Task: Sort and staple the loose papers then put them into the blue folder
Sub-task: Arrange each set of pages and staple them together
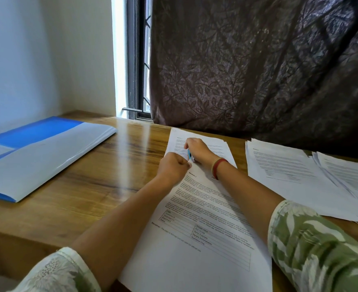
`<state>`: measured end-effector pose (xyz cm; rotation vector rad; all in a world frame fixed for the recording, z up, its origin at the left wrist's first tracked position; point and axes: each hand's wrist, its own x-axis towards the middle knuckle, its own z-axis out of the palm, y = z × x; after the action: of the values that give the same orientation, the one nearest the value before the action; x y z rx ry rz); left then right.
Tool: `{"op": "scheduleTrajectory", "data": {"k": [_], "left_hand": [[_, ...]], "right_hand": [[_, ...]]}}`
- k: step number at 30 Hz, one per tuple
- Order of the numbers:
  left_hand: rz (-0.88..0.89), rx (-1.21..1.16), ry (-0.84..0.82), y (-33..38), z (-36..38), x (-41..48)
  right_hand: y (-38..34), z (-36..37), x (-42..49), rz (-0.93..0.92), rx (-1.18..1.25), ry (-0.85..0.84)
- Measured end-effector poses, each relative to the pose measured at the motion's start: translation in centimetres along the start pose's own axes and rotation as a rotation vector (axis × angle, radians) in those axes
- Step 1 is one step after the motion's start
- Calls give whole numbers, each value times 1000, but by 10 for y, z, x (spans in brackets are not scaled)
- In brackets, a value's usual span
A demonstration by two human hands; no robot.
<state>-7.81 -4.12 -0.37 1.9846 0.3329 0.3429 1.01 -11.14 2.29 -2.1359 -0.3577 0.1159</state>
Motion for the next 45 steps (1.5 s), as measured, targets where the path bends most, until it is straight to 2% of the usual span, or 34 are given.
{"op": "scheduleTrajectory", "data": {"k": [5,11,13,17,20,31,39,45], "left_hand": [[-22,-46,-11,-1,1,2],[-60,-46,-62,2,-1,1],[-88,-102,-94,5,-4,-2],[-133,-200,-159,12,-12,-9],[-127,-188,-184,14,-14,-12],[-139,-210,-183,15,-17,-14],[-145,-216,-187,14,-18,-13],[-136,-315,-195,11,-19,-10]], "right_hand": [[1,-27,1,119,184,127],[12,-46,-9,242,383,125],[11,-55,-15,311,555,148],[18,-83,-26,456,1120,117],[27,-92,-34,467,1315,65],[37,-97,-62,409,1396,80],[31,-98,-68,400,1253,12],[37,-100,-68,369,1263,-4]]}}
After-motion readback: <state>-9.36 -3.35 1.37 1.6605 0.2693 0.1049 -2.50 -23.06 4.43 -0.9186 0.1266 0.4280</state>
